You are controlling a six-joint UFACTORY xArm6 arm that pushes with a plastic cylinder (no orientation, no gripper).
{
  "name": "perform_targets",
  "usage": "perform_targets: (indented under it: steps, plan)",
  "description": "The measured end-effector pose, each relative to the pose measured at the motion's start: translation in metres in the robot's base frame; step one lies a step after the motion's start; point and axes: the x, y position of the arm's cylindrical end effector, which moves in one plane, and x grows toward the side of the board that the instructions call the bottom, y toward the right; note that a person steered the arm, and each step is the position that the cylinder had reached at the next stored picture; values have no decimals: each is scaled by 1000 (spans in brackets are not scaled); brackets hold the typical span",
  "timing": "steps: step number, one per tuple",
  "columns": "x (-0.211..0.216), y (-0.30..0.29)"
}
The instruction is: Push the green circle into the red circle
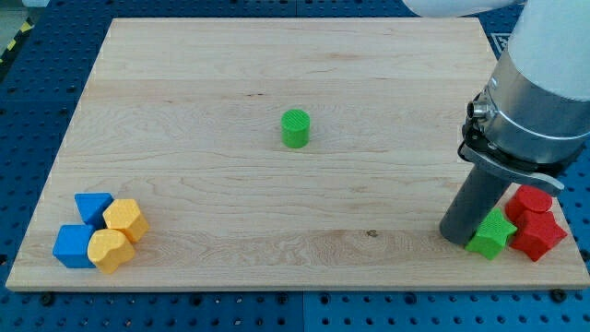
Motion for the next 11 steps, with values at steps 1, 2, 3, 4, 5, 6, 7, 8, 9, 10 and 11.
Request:
perform_targets:
  steps: [1, 2, 3, 4, 5, 6, 7, 8, 9, 10, 11]
  plan:
    - [0, 8]
    - [0, 0]
    - [0, -61]
    - [-9, -128]
    - [-40, -186]
    - [-85, -230]
    - [-128, -244]
    - [-164, -229]
    - [-162, -193]
    - [-152, -167]
    - [-144, -164]
